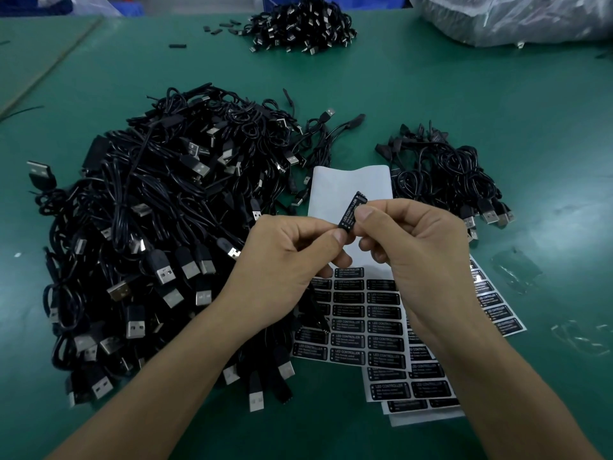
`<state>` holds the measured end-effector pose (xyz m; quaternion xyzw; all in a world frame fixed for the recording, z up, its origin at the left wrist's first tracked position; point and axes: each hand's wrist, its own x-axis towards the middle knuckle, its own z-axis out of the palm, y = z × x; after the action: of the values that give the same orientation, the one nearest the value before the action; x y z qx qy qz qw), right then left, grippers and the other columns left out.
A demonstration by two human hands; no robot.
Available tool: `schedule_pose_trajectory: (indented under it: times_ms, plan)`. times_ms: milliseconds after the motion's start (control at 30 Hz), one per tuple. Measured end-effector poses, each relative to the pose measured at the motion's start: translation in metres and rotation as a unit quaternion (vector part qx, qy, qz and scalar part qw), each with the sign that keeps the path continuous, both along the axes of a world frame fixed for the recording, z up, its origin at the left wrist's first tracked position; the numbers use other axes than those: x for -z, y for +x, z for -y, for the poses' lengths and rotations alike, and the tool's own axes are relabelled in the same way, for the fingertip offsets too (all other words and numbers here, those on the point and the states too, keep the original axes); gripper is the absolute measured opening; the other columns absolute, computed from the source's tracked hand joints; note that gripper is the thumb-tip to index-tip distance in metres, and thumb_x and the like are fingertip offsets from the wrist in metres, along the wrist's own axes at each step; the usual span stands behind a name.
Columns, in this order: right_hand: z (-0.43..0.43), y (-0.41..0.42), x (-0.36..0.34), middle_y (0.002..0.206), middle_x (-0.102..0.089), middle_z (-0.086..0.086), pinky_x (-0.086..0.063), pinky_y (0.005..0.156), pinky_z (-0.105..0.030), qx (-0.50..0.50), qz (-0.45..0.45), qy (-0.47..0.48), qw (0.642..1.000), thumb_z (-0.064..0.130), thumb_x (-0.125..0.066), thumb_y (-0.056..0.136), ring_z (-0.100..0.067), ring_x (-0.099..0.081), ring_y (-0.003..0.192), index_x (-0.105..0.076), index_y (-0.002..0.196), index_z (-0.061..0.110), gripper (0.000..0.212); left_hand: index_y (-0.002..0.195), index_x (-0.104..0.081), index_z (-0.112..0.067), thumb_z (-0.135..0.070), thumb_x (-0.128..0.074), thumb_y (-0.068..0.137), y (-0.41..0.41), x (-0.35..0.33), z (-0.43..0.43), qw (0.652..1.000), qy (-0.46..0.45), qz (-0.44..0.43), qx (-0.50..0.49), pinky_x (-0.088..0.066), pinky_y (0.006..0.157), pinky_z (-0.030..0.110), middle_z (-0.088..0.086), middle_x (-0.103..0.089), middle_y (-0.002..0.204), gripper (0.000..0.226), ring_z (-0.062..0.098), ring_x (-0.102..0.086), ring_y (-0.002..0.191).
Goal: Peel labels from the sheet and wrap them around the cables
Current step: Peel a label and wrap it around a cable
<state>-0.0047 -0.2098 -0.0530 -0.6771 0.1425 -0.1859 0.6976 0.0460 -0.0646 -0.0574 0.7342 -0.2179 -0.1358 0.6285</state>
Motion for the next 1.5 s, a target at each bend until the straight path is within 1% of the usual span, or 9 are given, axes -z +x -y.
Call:
schedule_pose_trajectory:
  times_ms: [167, 600, 733, 900, 1100, 1267, 1367, 1500]
  plan:
    - [-0.0002, 0.0, -0.0008, 0.063, -0.07, 0.001, -0.046, 0.057, -0.013, 0.004, -0.003, 0.003, 1.0, 0.012, -0.072, 0.087, -0.004, -0.059, 0.056, -0.074, 0.077, 0.011, 0.01, 0.088, -0.077, -0.018, -0.008, -0.062, 0.097, -0.0002, 0.0001, -0.0005, 1.0, -0.004, -0.001, 0.003, -0.045, 0.054, 0.008, -0.006, -0.073, 0.064, 0.021, -0.002, -0.061, 0.056]
    - [-0.0002, -0.0005, -0.0005, 0.064, -0.07, 0.001, -0.046, 0.057, -0.013, 0.008, -0.011, 0.0, 1.0, 0.013, -0.073, 0.087, -0.005, -0.061, 0.057, -0.074, 0.075, 0.013, 0.012, 0.087, -0.076, -0.022, -0.009, -0.062, 0.097, -0.0015, 0.0001, -0.0005, 1.0, -0.004, 0.001, 0.008, -0.045, 0.055, 0.007, -0.007, -0.074, 0.066, 0.022, -0.003, -0.063, 0.057]
    - [-0.0001, -0.0004, -0.0013, 0.063, -0.07, 0.001, -0.046, 0.056, -0.013, 0.008, -0.01, 0.005, 1.0, 0.012, -0.072, 0.086, -0.005, -0.06, 0.056, -0.073, 0.074, 0.012, 0.012, 0.087, -0.077, -0.02, -0.008, -0.062, 0.096, -0.0014, 0.0003, -0.0003, 1.0, -0.007, 0.001, 0.008, -0.047, 0.056, 0.01, -0.006, -0.074, 0.066, 0.021, -0.001, -0.062, 0.056]
    - [-0.0003, -0.0004, -0.0016, 0.063, -0.069, 0.001, -0.045, 0.055, -0.013, 0.007, -0.01, 0.007, 1.0, 0.011, -0.072, 0.086, -0.004, -0.06, 0.055, -0.073, 0.073, 0.012, 0.012, 0.087, -0.077, -0.022, -0.007, -0.062, 0.096, -0.001, 0.0011, -0.0008, 1.0, -0.011, -0.002, 0.012, -0.049, 0.058, 0.011, -0.005, -0.074, 0.066, 0.023, -0.001, -0.063, 0.058]
    - [-0.0006, -0.0004, -0.0012, 0.061, -0.069, 0.001, -0.045, 0.054, -0.013, 0.016, -0.012, 0.009, 1.0, 0.011, -0.074, 0.085, -0.005, -0.06, 0.054, -0.073, 0.074, 0.013, 0.011, 0.089, -0.078, -0.02, -0.007, -0.063, 0.096, -0.0002, 0.0029, -0.0011, 1.0, -0.012, -0.003, 0.016, -0.052, 0.06, 0.014, -0.003, -0.075, 0.068, 0.021, 0.001, -0.065, 0.061]
    - [-0.001, -0.0012, -0.0013, 0.059, -0.068, 0.001, -0.045, 0.053, -0.014, 0.02, -0.014, 0.006, 1.0, 0.011, -0.075, 0.083, -0.005, -0.059, 0.053, -0.073, 0.075, 0.014, 0.009, 0.09, -0.078, -0.02, -0.007, -0.064, 0.096, -0.0001, 0.0036, -0.002, 1.0, -0.011, 0.001, 0.018, -0.052, 0.06, 0.015, -0.001, -0.075, 0.069, 0.02, 0.002, -0.065, 0.061]
    - [-0.0008, -0.0019, -0.0014, 0.059, -0.068, 0.001, -0.045, 0.052, -0.014, 0.019, -0.012, 0.002, 1.0, 0.012, -0.077, 0.082, -0.005, -0.06, 0.053, -0.072, 0.074, 0.015, 0.01, 0.089, -0.078, -0.022, -0.009, -0.064, 0.096, 0.0006, 0.0045, -0.0024, 1.0, -0.003, 0.008, 0.018, -0.054, 0.061, 0.017, -0.001, -0.076, 0.071, 0.02, 0.006, -0.065, 0.062]
    - [-0.0015, -0.0013, -0.0008, 0.061, -0.07, 0.0, -0.046, 0.051, -0.013, 0.02, -0.005, 0.006, 1.0, 0.013, -0.082, 0.078, -0.006, -0.061, 0.052, -0.07, 0.078, 0.011, 0.012, 0.09, -0.079, -0.02, -0.011, -0.065, 0.095, 0.0012, 0.0052, -0.0027, 1.0, -0.004, 0.005, 0.02, -0.053, 0.061, 0.016, -0.001, -0.075, 0.07, 0.017, 0.005, -0.064, 0.06]
